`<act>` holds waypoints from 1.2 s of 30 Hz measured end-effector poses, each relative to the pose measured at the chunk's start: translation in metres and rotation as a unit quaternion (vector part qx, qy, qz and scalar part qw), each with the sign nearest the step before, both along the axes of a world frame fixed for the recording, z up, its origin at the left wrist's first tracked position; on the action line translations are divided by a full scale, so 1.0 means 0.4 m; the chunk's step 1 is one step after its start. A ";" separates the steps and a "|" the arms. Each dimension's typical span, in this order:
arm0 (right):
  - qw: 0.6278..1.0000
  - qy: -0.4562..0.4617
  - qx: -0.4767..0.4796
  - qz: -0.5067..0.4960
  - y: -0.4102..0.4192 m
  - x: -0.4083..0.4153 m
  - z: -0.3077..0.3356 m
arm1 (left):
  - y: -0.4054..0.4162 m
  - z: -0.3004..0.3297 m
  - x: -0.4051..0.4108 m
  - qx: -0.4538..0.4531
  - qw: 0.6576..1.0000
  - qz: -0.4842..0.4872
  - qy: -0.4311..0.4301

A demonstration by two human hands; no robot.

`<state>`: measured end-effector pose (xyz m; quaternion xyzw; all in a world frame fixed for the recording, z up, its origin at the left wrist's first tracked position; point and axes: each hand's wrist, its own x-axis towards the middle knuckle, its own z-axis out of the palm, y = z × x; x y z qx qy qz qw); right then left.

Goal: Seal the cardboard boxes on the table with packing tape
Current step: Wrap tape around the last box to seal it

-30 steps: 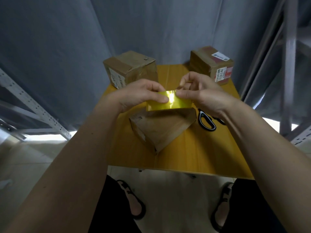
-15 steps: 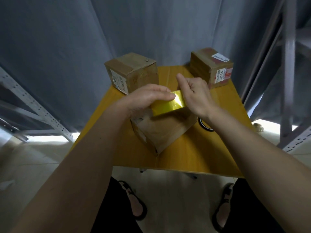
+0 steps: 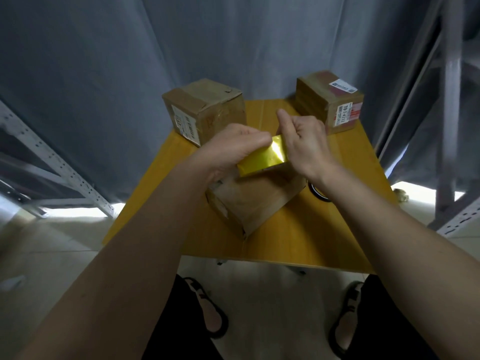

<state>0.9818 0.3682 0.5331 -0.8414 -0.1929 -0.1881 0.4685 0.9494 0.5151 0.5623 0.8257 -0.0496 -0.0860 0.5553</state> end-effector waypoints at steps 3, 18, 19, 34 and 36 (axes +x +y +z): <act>1.000 -0.002 0.003 -0.003 0.001 0.001 -0.001 | -0.006 -0.008 0.000 -0.011 1.000 0.023 -0.016; 1.000 0.005 0.005 -0.004 -0.004 0.000 0.016 | 0.016 -0.023 0.006 -0.068 0.996 -0.042 0.026; 1.000 0.009 0.004 -0.004 -0.007 -0.001 0.018 | 0.020 -0.023 0.005 -0.076 0.995 -0.052 0.033; 0.999 0.041 0.002 -0.018 -0.007 -0.009 0.039 | -0.012 -0.020 0.005 -0.057 0.997 -0.005 0.056; 0.999 0.047 0.002 -0.016 -0.010 -0.008 0.040 | -0.008 -0.021 0.007 -0.058 0.997 -0.010 0.059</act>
